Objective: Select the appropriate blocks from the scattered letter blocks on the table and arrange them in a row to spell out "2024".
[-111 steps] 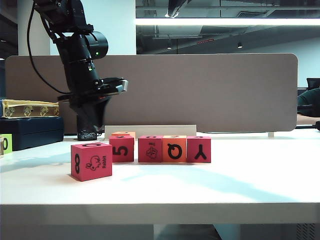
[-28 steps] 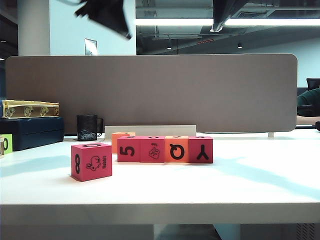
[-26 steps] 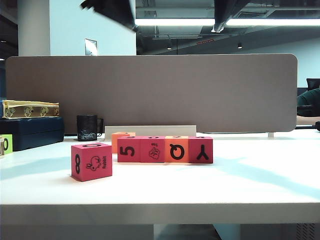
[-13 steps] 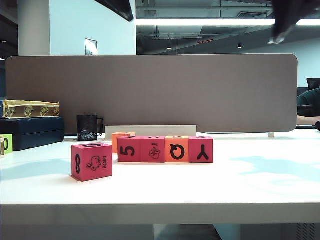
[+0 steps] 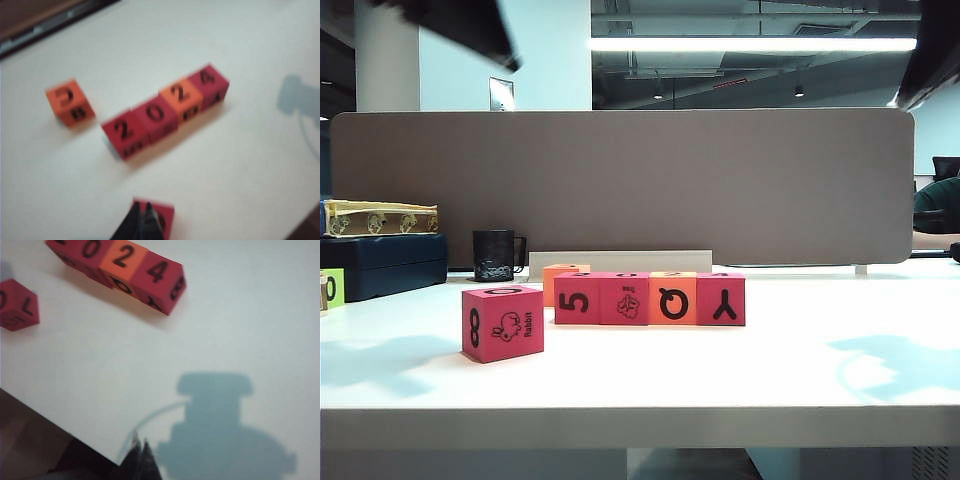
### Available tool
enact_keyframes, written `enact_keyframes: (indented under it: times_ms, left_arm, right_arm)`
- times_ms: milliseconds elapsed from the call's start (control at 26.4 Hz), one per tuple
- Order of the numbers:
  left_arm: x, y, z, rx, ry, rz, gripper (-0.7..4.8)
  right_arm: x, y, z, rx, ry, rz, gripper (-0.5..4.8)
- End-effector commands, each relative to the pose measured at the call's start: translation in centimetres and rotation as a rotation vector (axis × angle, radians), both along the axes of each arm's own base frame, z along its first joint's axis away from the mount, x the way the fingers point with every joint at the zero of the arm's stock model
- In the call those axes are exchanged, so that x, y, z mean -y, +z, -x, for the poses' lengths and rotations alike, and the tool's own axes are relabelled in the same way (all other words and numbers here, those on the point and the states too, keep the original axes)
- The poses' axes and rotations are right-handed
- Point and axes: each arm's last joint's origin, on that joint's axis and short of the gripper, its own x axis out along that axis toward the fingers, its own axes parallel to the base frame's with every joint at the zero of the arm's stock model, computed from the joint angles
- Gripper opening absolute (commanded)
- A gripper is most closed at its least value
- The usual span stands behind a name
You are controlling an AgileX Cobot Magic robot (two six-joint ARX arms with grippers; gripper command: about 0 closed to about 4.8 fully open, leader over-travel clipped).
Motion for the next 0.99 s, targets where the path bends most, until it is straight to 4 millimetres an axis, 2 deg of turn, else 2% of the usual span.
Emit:
enact_keyframes:
  times_ms: [38,190,228,341,531,986]
  left_arm:
    - [-1.2,-2.5,2.2,-0.03,0.047,0.023,-0.06]
    - [-2.8,-5.9,5.1,-0.074,0.084,0.046,-0.06]
    - [-3.4,-7.1,6.2,-0.084,0.095,0.058,-0.06]
    - [-4.3,-7.9,7.8,-0.062,0.094,0.073,-0.06]
    - [-4.6,-7.3,8.4,-0.02,0.086,0.104,-0.06]
    - [-4.6,-7.4,8.4,-0.034,0.086,0.095,-0.06]
  right_arm:
    - [0.1,-1.4,1.1,0.036,-0.005,-0.027,-0.06]
    - [0.3,-4.3,2.7,0.001,-0.015,-0.029,-0.06]
    - [0.4,-5.7,3.3,-0.013,-0.015,-0.027,-0.06]
    - [0.5,-7.7,3.9,-0.052,-0.013,-0.025,-0.06]
    - [0.4,-8.1,4.1,-0.088,0.004,-0.042,-0.04]
    - [0.4,-8.2,4.2,-0.099,0.019,-0.06,-0.04]
